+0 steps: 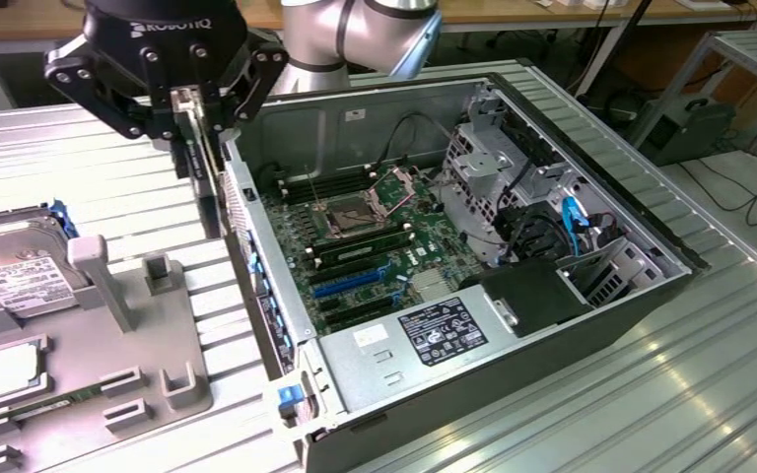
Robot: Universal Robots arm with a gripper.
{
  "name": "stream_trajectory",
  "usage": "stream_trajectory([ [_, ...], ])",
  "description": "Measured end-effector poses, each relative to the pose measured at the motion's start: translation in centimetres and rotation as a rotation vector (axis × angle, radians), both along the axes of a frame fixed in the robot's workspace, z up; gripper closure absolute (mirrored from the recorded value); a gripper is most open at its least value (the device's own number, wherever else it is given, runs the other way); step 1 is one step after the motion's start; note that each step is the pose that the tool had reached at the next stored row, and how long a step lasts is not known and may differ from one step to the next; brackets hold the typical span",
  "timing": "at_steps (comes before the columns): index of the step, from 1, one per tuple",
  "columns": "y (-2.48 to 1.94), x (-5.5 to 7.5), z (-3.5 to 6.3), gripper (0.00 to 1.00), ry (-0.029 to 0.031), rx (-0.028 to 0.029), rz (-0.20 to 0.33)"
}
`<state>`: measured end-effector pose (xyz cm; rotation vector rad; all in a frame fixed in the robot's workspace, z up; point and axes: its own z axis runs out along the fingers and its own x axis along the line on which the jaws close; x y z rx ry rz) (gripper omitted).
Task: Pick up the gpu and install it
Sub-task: 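Pick up the gpu and move the gpu toward the slot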
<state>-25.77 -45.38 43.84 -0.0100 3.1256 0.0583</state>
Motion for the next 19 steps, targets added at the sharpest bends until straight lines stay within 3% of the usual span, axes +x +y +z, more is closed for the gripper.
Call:
stream_trajectory([
  [19, 0.27, 5.4, 0.0, 0.72, -0.0056, 0.0001, 0.0],
])
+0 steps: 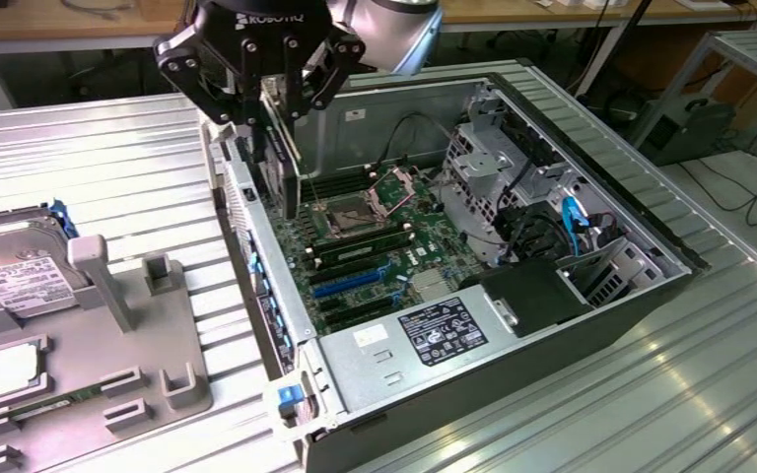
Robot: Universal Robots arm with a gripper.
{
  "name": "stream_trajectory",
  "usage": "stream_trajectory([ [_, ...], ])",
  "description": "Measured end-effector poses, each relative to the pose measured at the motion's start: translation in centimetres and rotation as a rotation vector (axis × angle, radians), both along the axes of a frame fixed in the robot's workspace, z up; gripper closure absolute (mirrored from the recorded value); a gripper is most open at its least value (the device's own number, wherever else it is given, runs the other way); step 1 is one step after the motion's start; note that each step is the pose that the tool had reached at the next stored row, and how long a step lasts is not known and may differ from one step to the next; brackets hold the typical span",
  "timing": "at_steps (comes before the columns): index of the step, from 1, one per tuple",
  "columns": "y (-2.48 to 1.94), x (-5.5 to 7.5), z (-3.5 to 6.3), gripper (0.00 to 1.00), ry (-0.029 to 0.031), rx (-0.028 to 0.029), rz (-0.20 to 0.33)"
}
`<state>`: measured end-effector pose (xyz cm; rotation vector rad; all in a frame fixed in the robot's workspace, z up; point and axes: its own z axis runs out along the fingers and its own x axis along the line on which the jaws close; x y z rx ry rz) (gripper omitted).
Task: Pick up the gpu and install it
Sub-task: 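Pick up the gpu and move the gpu toward the slot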
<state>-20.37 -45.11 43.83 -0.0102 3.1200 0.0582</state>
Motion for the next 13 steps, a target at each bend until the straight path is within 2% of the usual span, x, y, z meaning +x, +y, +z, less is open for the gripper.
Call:
stream_trajectory([
  [13, 0.44, 4.2, -0.07, 0.72, -0.0013, -0.0001, 0.0],
])
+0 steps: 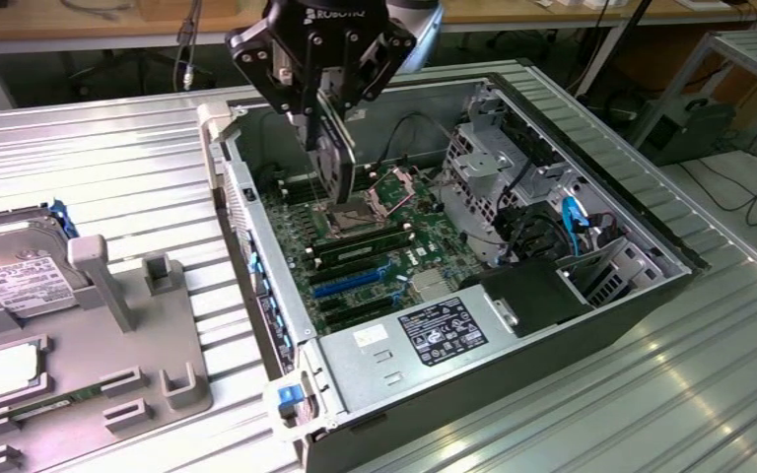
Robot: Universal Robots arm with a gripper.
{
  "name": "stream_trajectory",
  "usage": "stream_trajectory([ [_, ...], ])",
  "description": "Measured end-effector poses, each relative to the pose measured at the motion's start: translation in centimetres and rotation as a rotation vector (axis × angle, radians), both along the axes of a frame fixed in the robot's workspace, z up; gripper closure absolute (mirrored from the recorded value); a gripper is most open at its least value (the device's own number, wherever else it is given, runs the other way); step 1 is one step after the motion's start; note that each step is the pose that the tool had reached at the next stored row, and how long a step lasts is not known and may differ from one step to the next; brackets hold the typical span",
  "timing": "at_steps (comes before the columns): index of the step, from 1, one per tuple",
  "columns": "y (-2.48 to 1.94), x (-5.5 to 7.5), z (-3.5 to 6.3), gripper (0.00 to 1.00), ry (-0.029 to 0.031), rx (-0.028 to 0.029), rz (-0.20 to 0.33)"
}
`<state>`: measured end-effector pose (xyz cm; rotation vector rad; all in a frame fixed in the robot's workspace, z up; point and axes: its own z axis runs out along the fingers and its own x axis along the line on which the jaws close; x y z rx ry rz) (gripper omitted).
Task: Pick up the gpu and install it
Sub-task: 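Pick up the gpu and move the gpu toward the slot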
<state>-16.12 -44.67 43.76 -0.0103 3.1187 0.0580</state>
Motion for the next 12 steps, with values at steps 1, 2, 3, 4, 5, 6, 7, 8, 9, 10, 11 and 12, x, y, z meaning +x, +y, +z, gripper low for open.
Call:
stream_trajectory([
  [1, 0.03, 0.2, 0.0, 0.72, -0.0006, 0.0, 0.0],
  [2, 0.07, 0.4, 0.0, 0.72, -0.0014, 0.0, 0.0],
  [3, 0.11, 0.7, 0.0, 0.72, -0.0023, 0.0, 0.0],
  [4, 0.15, 0.9, 0.0, 0.72, -0.0033, 0.0, 0.0],
  [5, 0.18, 1.2, 0.0, 0.72, -0.0043, -0.0001, 0.0],
  [6, 0.24, 1.5, 0.0, 0.72, -0.0056, -0.0001, 0.0],
  [7, 0.28, 1.9, 0.0, 0.72, -0.0072, -0.0001, 0.0],
  [8, 0.32, 2.2, -0.01, 0.72, -0.0086, 0.0, 0.0],
  [9, 0.35, 2.6, -0.01, 0.72, -0.0101, 0.0, 0.0],
  [10, 0.38, 2.9, -0.01, 0.72, -0.0114, 0.0, 0.0],
  [11, 0.41, 3.2, -0.01, 0.72, -0.0127, 0.0, 0.0],
  [12, 0.44, 3.6, -0.01, 0.72, -0.014, 0.0, 0.0],
])
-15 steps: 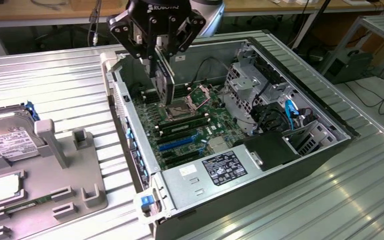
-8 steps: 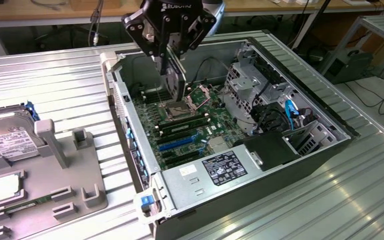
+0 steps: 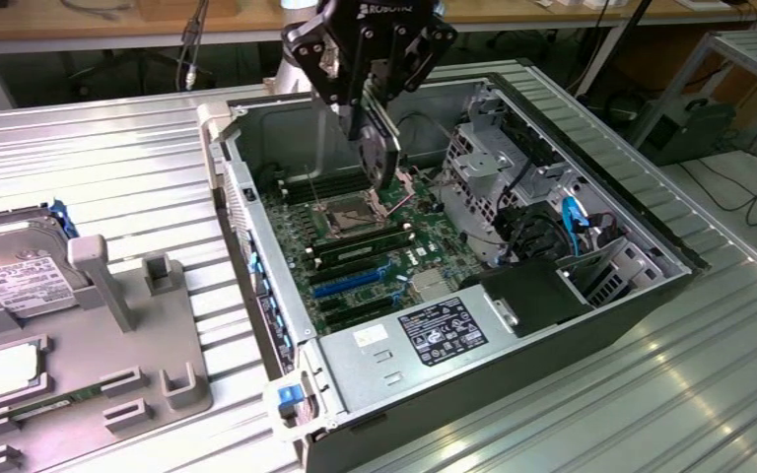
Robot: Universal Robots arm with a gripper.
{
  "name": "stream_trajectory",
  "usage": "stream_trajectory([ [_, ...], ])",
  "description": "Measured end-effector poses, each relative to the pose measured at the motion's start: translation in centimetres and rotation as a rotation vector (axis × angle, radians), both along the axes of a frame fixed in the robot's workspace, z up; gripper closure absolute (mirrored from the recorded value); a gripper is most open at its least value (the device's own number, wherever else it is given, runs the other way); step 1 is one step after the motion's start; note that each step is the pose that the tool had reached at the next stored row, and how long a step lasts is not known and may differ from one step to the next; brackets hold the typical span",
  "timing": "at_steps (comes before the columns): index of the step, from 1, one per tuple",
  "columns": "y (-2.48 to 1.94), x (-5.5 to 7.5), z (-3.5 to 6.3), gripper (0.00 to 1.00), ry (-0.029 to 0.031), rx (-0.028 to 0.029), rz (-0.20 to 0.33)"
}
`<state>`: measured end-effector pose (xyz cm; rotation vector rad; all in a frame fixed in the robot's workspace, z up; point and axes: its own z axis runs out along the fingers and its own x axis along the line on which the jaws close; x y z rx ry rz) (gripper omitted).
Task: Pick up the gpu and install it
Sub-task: 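Pick up the gpu and move the gpu toward the slot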
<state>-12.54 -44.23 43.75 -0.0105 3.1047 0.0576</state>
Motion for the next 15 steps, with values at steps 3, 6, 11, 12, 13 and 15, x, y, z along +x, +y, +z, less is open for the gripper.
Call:
stream_trajectory([
  [3, 0.08, 1.0, -0.01, 0.72, -0.0034, 0.0, 0.0],
  [6, 0.16, 2.1, -0.01, 0.72, -0.0066, -0.0001, 0.0],
  [11, 0.23, 5.1, -0.05, 0.72, -0.0094, 0.0001, 0.0],
  [12, 0.23, 5.3, -0.07, 0.72, -0.0095, 0.0001, 0.0],
  [13, 0.22, 5.4, -0.07, 0.72, -0.0095, 0.0, 0.0],
  [15, 0.22, 5.4, -0.07, 0.72, -0.0095, 0.0001, 0.0],
])
